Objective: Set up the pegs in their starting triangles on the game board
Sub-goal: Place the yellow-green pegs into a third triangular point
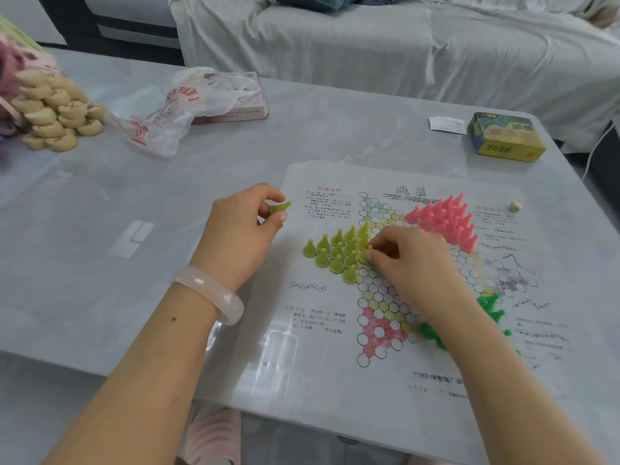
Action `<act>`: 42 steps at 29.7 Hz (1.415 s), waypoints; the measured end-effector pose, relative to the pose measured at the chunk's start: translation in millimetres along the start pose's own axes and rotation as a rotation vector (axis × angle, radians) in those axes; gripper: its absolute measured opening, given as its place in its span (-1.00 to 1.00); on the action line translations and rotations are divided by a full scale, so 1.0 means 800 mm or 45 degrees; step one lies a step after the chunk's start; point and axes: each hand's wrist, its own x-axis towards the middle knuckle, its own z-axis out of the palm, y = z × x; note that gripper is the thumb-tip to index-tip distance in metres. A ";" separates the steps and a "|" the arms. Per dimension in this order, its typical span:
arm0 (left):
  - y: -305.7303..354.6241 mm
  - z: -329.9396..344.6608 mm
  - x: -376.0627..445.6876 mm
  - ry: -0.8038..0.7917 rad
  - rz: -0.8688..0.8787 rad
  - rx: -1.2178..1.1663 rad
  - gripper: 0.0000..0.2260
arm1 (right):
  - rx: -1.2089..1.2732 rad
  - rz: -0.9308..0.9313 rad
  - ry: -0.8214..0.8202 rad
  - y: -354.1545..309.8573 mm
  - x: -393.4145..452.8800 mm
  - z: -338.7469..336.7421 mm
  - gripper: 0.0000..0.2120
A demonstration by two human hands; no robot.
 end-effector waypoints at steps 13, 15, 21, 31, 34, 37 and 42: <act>0.021 0.001 -0.009 -0.082 -0.035 -0.157 -0.86 | 0.097 0.026 -0.018 0.003 -0.005 -0.008 -0.85; 0.032 0.003 -0.014 -0.128 -0.027 -0.216 -0.83 | 0.185 0.030 0.007 0.002 -0.008 -0.017 -0.91; 0.057 0.021 -0.029 -0.349 -0.034 -0.477 -0.86 | 0.875 -0.054 -0.031 -0.024 -0.017 -0.029 -0.86; 0.063 0.021 -0.033 -0.446 0.004 -0.602 -0.92 | 0.828 -0.097 0.004 -0.017 -0.015 -0.026 -0.87; 0.059 0.018 -0.028 -0.336 -0.002 -0.591 -0.91 | 0.634 -0.026 0.046 -0.003 -0.012 -0.031 -0.89; 0.053 0.013 -0.022 -0.193 -0.085 -0.654 -0.75 | 0.257 -0.014 -0.042 0.006 -0.015 -0.032 -0.95; 0.047 0.013 -0.018 -0.147 -0.169 -0.650 -0.69 | -0.013 -0.020 -0.075 0.002 -0.019 -0.017 -0.94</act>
